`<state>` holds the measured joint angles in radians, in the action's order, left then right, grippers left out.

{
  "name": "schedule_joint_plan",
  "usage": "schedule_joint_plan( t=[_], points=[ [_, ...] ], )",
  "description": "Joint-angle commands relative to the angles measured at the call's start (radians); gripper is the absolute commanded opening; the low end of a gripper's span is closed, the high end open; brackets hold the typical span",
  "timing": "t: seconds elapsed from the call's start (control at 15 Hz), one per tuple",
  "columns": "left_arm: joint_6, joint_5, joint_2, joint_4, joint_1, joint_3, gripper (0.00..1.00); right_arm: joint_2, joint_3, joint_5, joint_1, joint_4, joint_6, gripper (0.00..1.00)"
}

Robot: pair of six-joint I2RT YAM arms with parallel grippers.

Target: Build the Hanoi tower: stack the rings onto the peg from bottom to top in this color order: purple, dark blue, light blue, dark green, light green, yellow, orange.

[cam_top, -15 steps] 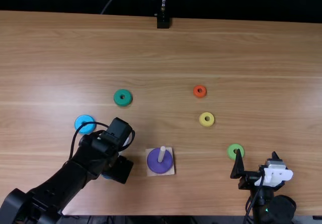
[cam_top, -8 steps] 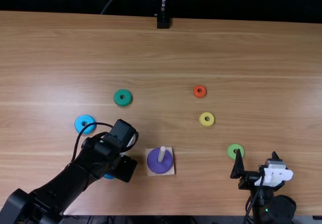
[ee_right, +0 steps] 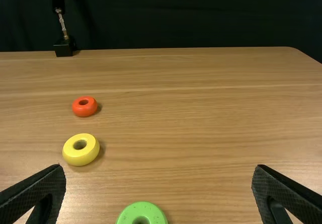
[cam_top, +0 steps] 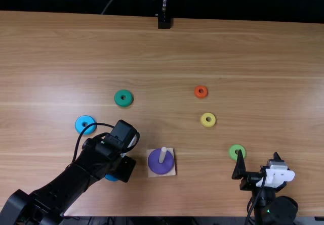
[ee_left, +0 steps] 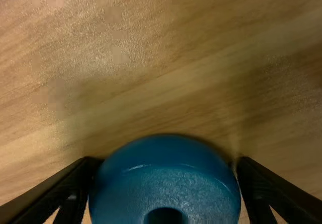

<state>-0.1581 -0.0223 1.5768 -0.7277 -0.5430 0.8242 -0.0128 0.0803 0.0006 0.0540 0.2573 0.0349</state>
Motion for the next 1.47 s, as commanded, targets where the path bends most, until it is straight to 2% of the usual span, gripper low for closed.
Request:
schedule_joint_plan(
  t=[0.0, 0.33, 0.6, 0.87, 0.93, 1.07, 1.27, 1.4],
  points=[
    [0.002, 0.002, 0.0, -0.034, 0.002, -0.033, 1.0, 0.013, -0.063, 0.029, -0.008, 0.06, -0.005, 1.0],
    [0.003, 0.002, 0.0, -0.058, 0.0, -0.034, 1.0, 0.013, -0.063, 0.029, -0.008, 0.06, -0.005, 1.0],
    [0.002, 0.0, 0.0, -0.049, -0.002, -0.048, 0.7, 0.013, -0.063, 0.031, -0.008, 0.06, -0.005, 1.0],
    [0.002, -0.002, -0.001, -0.022, -0.003, -0.06, 0.18, 0.013, -0.063, 0.031, -0.008, 0.06, -0.005, 1.0],
    [0.002, -0.002, -0.001, 0.002, -0.003, -0.062, 0.09, 0.013, -0.063, 0.031, -0.008, 0.06, -0.005, 1.0],
    [-0.022, -0.003, -0.02, 0.019, -0.005, -0.06, 0.03, 0.013, -0.063, 0.031, -0.008, 0.06, -0.005, 1.0],
    [-0.072, -0.003, -0.043, -0.001, -0.009, -0.002, 0.03, 0.013, -0.063, 0.029, -0.008, 0.06, -0.005, 1.0],
    [-0.116, -0.009, -0.055, -0.082, -0.014, 0.11, 0.03, 0.013, -0.063, 0.031, -0.008, 0.06, -0.005, 1.0]
  ],
)
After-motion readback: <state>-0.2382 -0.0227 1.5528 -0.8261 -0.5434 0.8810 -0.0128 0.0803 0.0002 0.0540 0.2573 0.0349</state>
